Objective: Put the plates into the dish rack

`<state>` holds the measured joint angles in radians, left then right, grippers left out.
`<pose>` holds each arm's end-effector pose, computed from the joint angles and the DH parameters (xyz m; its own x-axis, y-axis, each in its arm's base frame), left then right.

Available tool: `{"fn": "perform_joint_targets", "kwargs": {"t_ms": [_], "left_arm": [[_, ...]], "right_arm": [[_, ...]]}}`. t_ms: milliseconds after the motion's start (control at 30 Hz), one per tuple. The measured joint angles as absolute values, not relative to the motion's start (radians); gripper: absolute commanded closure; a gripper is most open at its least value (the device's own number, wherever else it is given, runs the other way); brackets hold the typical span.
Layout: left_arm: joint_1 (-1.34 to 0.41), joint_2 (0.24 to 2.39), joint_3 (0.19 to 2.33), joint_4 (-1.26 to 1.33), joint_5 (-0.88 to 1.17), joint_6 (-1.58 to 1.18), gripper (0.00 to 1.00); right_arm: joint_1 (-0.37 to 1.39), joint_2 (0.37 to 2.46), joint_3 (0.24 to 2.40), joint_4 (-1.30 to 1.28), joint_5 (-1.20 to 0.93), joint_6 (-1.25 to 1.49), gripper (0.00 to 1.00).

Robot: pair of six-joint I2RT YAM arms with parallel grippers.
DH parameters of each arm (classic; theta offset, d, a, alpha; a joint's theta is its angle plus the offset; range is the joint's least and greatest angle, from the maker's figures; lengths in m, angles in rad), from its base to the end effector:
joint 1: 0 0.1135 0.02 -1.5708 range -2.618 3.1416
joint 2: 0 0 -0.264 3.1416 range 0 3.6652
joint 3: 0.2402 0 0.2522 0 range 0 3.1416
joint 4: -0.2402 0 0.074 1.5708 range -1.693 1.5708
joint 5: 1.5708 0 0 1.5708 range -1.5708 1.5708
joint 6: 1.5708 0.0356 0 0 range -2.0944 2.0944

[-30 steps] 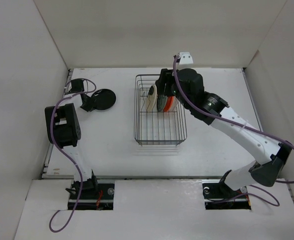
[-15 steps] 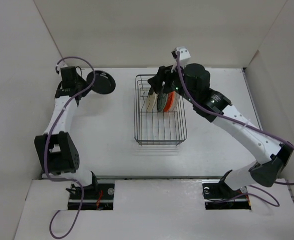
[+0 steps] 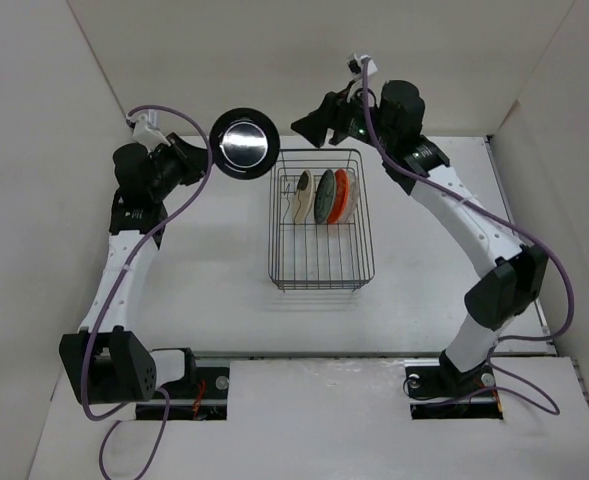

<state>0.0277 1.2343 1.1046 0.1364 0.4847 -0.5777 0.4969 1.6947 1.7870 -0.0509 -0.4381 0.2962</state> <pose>0.2893 -0.0086 0.3912 -0.2354 -0.4899 -0.8394 0.3733 0.7519 -0.5435 0.3419 0.2026 0.4622 -0.2000 0.1923 -0.9608 -0.7799 0.5624 0.2748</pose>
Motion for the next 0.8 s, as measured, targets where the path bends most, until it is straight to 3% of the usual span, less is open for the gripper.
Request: {"fn": "perform_joint_targets", "kwargs": {"t_ms": [333,367,467,500,533,600,633,667,733,767,800], "left_arm": [[0.028,1.222,1.040,0.342,0.679,-0.659,1.00],[0.028,1.222,1.040,0.350,0.685,-0.663,1.00],[0.030,1.227,1.038,0.370,0.695,-0.670,1.00],[0.030,1.230,1.038,0.374,0.696,-0.674,1.00],[0.030,1.234,1.038,0.379,0.697,-0.675,1.00],[0.043,1.244,1.037,0.383,0.690,-0.674,1.00],[0.044,1.250,1.037,0.392,0.687,-0.675,1.00],[0.043,1.252,1.037,0.396,0.684,-0.675,0.89],[0.043,1.255,1.037,0.387,0.670,-0.678,0.58],[0.041,1.258,1.040,0.363,0.659,-0.679,0.01],[0.040,1.261,1.048,0.329,0.642,-0.673,0.00]], "right_arm": [[0.536,1.887,1.805,-0.051,-0.548,0.316,0.29],[0.539,1.894,1.806,-0.050,-0.552,0.318,0.32],[0.551,1.907,1.820,-0.047,-0.570,0.327,0.55],[0.555,1.911,1.832,-0.043,-0.577,0.335,0.79],[0.558,1.912,1.838,-0.038,-0.582,0.340,0.88],[0.561,1.911,1.858,-0.031,-0.597,0.369,1.00],[0.565,1.911,1.863,-0.036,-0.584,0.370,1.00],[0.566,1.911,1.863,-0.038,-0.579,0.378,1.00],[0.566,1.911,1.862,-0.038,-0.570,0.386,1.00],[0.572,1.909,1.861,-0.037,-0.548,0.388,1.00],[0.578,1.907,1.858,-0.036,-0.516,0.389,1.00]]}}
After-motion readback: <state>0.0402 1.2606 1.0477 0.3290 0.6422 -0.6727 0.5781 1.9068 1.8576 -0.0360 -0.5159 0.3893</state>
